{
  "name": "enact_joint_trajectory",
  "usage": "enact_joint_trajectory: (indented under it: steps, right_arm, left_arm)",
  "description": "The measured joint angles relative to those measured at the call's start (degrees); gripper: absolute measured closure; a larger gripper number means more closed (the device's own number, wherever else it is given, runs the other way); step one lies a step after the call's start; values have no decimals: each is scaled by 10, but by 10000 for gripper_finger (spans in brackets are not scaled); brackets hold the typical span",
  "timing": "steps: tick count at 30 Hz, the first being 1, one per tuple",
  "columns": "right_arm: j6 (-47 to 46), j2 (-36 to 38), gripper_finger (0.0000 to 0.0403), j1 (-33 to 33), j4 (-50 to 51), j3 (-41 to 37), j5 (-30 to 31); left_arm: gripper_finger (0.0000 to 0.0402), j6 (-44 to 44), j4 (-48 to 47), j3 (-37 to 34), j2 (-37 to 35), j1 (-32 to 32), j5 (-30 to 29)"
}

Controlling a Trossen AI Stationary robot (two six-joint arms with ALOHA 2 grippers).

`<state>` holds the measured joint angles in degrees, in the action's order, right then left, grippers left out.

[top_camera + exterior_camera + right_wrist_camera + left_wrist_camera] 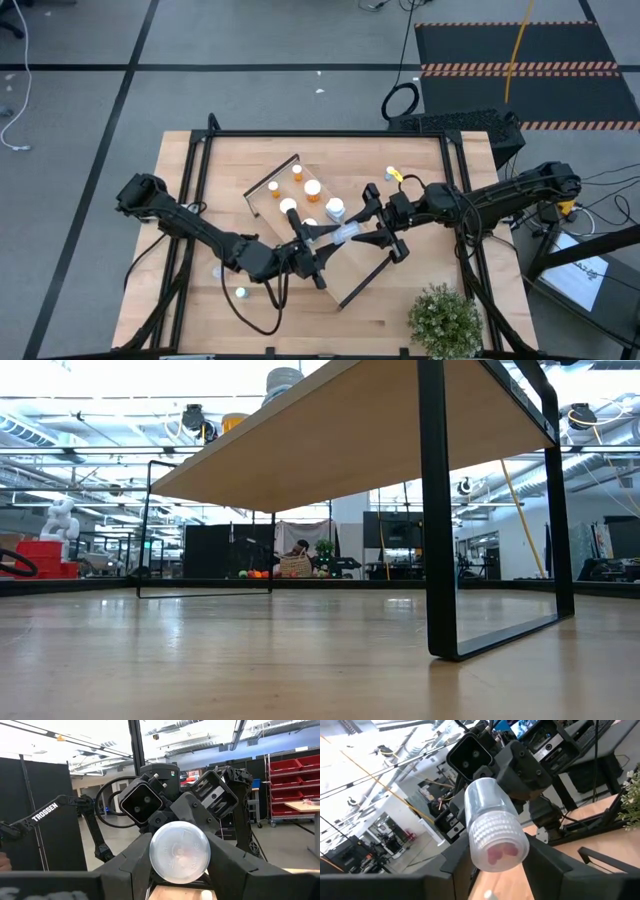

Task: Pick and place medicine bottles onto shelf by color
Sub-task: Put the top transparent pill bottle on the shelf

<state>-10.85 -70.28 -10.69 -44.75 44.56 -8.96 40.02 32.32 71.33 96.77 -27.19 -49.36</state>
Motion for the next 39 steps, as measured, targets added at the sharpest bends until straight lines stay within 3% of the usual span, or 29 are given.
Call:
enact_joint_trajectory:
  steps: [10,22,25,33,39]
  right_arm:
    - [-1,5,239,0,23,0,0]
    - [17,78,126,-21,185,0,17]
    - [45,101,118,-36,238,0,63]
    - [110,121,127,-83,301,0,239]
    - [108,98,128,-102,310,10,270]
  left_arm:
    - [255,-23,-11,0,0,-2,-5]
    - [251,-41,-12,0,-18,-32,-64]
    - [252,-104,-41,0,-30,-37,-64]
    - [257,-394,-236,0,-84,-63,-60]
    - [251,-476,-288,0,-114,-88,-13]
